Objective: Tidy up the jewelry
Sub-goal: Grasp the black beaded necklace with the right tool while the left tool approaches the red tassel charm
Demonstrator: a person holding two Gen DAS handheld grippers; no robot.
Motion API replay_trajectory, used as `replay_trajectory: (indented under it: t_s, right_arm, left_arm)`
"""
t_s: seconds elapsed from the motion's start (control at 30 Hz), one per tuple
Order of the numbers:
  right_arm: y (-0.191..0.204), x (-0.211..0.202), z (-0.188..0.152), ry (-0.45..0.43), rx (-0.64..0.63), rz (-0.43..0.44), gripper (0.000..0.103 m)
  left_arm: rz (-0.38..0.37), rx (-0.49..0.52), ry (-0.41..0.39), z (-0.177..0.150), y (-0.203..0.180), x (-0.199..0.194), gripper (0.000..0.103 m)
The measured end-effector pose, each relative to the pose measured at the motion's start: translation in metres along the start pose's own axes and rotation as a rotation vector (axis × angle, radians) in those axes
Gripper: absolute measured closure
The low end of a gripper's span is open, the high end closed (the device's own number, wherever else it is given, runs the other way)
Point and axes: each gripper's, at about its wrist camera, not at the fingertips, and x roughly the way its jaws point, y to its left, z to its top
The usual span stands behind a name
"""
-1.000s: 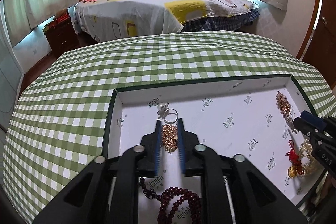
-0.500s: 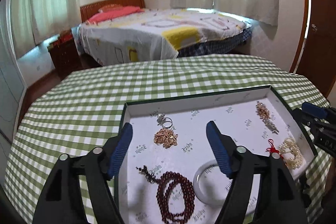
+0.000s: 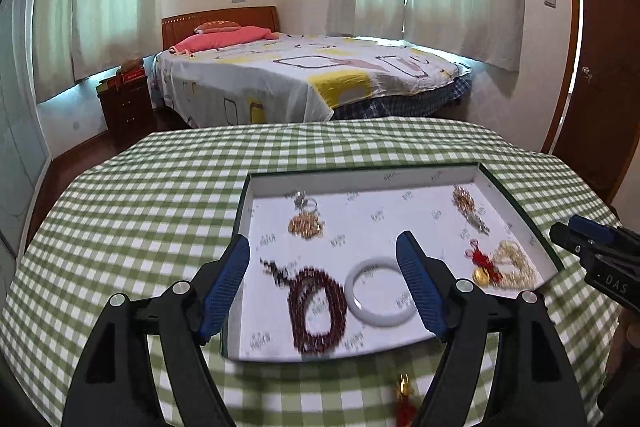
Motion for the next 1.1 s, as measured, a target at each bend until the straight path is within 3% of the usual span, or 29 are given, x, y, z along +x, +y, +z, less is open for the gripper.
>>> replay_trajectory:
  t_s: [0.53,0.77,1.1]
  right_arm:
    - [0.012,-0.017,-0.086,0.079,-0.032,-0.005,0.056]
    - [0.005,-0.015,-0.094,0.084,-0.012,-0.004,0.059]
    - [0.003,-0.014,-0.097,0.092,0.004,0.003,0.076]
  left_arm:
    - [-0.025,0.002,0.074,-0.058,-0.01,-0.021,0.03]
    - [-0.029,0.005,0.091,-0.07,-0.016,-0.022,0.03]
    - [-0.03,0.003,0.107,-0.075,-0.017,-0.023,0.03]
